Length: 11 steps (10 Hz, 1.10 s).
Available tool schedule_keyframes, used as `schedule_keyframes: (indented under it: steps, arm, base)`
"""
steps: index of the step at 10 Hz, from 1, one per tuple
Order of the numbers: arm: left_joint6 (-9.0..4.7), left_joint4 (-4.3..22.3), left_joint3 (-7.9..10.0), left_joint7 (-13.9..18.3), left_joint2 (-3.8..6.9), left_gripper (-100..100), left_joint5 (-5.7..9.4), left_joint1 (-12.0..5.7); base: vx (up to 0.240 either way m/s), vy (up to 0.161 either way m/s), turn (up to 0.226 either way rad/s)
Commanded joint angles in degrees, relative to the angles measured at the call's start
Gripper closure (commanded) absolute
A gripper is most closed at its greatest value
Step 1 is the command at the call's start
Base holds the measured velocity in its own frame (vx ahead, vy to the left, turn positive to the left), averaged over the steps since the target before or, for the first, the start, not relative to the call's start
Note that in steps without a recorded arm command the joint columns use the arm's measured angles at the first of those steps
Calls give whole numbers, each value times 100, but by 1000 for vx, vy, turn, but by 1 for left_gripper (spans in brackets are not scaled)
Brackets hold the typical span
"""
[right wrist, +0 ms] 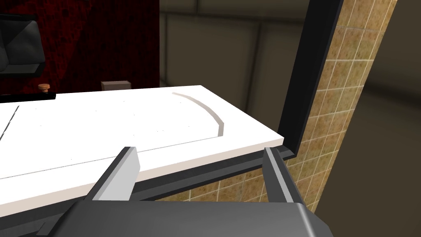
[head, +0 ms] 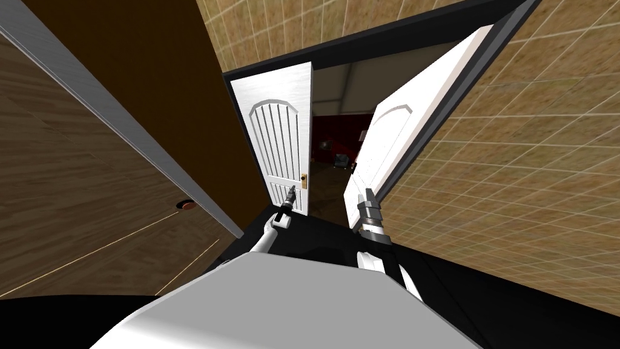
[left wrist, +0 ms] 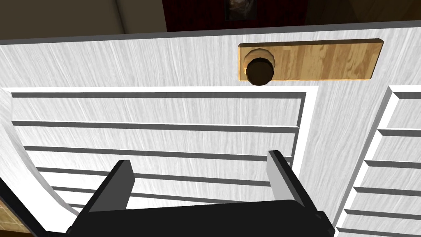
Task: Push the door open
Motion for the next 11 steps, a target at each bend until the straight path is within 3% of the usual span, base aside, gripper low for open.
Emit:
schedule_keyframes:
  steps: [1,3,4,6,7,11]
  arm:
    - [-21,189,-6,10,4,-100,4,-81]
    - [-32,598,-29,18,-10,-100,13,-388]
    - [-32,661,-29,18,-10,-100,13,-388]
    - [-41,1075,-50,25,-27,-100,21,-676]
    - [-41,1104,-50,25,-27,-100,21,-676]
    - [-57,1820,-85,37,-71,-100,35,-1146]
  base:
    - [39,27,-4]
    - [64,44,-6]
    - [60,49,-5]
    - [72,52,-4]
    - [57,39,-6]
    - [76,41,-5]
